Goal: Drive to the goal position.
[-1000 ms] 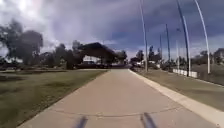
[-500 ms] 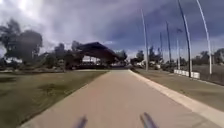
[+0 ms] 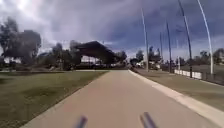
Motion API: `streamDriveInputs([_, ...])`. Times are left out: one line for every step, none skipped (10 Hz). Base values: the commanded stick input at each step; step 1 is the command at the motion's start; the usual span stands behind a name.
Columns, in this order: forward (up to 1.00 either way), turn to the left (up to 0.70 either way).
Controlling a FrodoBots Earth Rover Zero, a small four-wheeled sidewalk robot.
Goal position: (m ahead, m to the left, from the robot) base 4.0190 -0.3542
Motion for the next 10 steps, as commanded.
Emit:
streamDriveInputs([1.00, 0.00])
streamDriveInputs([1.00, 0.00])
streamDriveInputs([1.00, 0.00])
streamDriveInputs([1.00, 0.00])
streamDriveInputs([1.00, 0.00])
streamDriveInputs([1.00, 0.00])
streamDriveInputs([1.00, 0.00])
streamDriveInputs([1.00, 0.00])
streamDriveInputs([1.00, 0.00])
streamDriveInputs([1.00, 0.00])
